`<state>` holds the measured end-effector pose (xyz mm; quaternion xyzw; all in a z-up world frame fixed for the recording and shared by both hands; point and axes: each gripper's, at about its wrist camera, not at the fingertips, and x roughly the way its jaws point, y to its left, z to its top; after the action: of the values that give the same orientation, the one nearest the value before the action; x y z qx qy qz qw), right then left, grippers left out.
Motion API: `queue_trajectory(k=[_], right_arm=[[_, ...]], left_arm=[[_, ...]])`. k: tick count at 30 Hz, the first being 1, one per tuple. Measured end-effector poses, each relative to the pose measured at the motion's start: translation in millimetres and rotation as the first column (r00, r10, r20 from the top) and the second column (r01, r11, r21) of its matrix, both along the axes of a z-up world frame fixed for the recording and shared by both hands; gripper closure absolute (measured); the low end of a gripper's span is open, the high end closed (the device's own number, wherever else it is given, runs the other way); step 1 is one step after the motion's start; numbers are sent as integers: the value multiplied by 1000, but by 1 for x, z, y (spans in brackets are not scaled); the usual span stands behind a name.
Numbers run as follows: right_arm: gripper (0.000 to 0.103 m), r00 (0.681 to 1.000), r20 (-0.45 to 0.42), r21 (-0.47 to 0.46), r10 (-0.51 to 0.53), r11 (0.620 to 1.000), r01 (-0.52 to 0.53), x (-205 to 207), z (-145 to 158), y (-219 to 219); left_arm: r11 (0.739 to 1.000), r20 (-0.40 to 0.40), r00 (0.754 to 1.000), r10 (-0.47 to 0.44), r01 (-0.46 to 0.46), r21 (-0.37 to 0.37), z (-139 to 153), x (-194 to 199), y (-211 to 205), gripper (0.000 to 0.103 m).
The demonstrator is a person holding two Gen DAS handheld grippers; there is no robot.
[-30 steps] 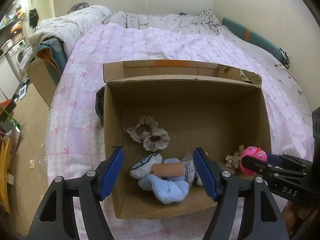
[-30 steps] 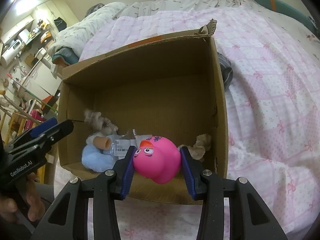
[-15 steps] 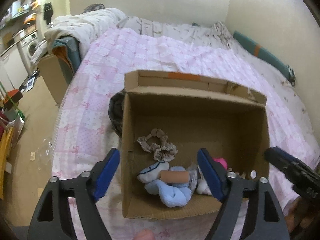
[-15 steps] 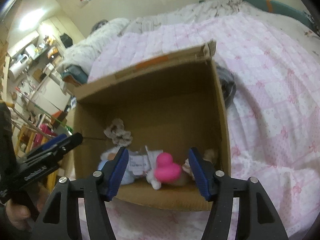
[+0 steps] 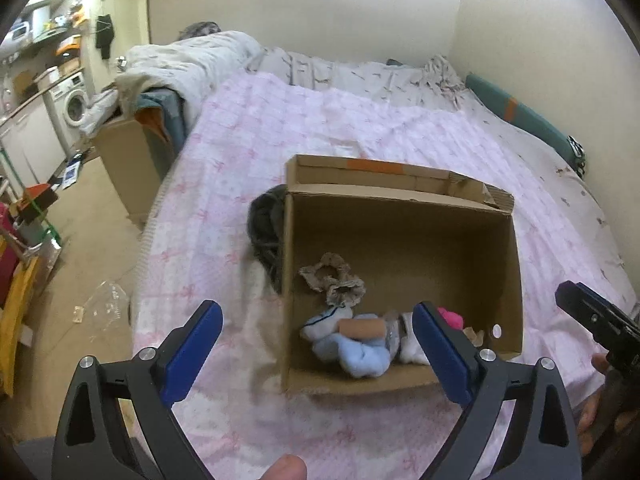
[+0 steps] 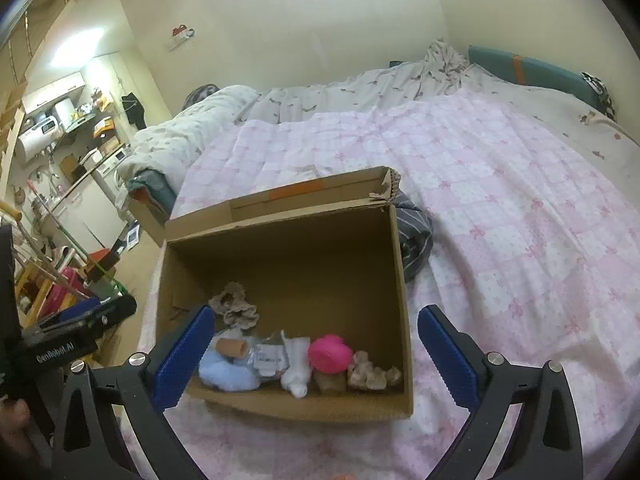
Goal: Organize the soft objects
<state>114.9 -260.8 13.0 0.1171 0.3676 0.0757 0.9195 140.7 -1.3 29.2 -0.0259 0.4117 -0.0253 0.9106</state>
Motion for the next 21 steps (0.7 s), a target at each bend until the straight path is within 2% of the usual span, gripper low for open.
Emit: queue_trajectory(k=[3, 8, 13, 16, 21], right_arm=[[0, 1000, -4, -13, 8, 1000, -8, -10, 6, 5], [0, 1000, 2, -67, 31, 997, -31, -30, 10, 18], [0, 999, -31, -117, 35, 992, -39, -49, -7, 25], [0, 998, -54, -128, 20, 991, -27, -57, -20, 25], [0, 998, -59, -128, -10, 992, 2, -64, -27, 24]], left_arm=[[1000, -8, 1000, 5, -5, -17, 4, -11, 5, 3], [1000, 16, 1000, -3, 3, 18, 1, -40, 4, 3], [999, -7, 1000, 17, -17, 28, -16, -58, 1, 3], [998, 5, 1000, 28, -28, 51, -27, -64, 1, 3], [1000, 11, 1000, -9, 9, -23, -30, -60, 2, 3]])
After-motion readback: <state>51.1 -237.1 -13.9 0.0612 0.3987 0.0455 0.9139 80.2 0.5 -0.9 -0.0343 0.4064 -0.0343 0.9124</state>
